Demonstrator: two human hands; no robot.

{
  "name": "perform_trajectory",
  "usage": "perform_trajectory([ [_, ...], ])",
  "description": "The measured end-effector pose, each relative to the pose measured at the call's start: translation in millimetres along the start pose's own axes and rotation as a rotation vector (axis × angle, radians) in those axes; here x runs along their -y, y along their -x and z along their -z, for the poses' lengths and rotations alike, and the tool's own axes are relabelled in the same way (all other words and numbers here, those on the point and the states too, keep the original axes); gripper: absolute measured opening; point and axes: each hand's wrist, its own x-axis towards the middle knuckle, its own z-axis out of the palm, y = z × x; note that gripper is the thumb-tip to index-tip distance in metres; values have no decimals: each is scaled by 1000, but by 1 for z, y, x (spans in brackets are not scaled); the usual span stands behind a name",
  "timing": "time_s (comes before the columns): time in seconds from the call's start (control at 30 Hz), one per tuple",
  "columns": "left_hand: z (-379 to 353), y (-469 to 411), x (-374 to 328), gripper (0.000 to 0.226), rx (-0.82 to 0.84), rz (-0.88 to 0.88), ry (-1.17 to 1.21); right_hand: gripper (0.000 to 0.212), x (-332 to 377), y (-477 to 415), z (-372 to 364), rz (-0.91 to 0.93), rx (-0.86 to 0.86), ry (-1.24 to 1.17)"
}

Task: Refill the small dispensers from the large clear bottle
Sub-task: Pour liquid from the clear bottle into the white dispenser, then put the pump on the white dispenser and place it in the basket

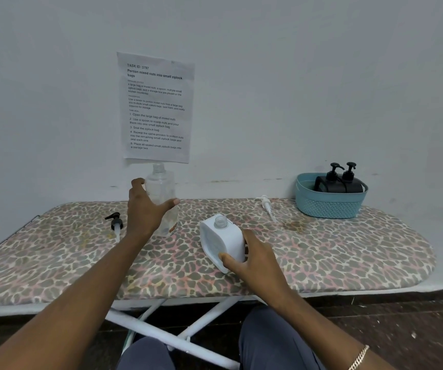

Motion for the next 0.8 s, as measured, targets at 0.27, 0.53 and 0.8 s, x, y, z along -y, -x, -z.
perform_trajectory([
  [0.27,-2,74,-44,87,-275,-165,41,55,0,1,0,1,-4,-59],
  [0.53,-29,152,-63,62,205,-37,320,28,4,8,-9,33,-86,-63],
  [0.8,-35,164,-49,86,321,-12,294,22,0,7,0,85,108,27],
])
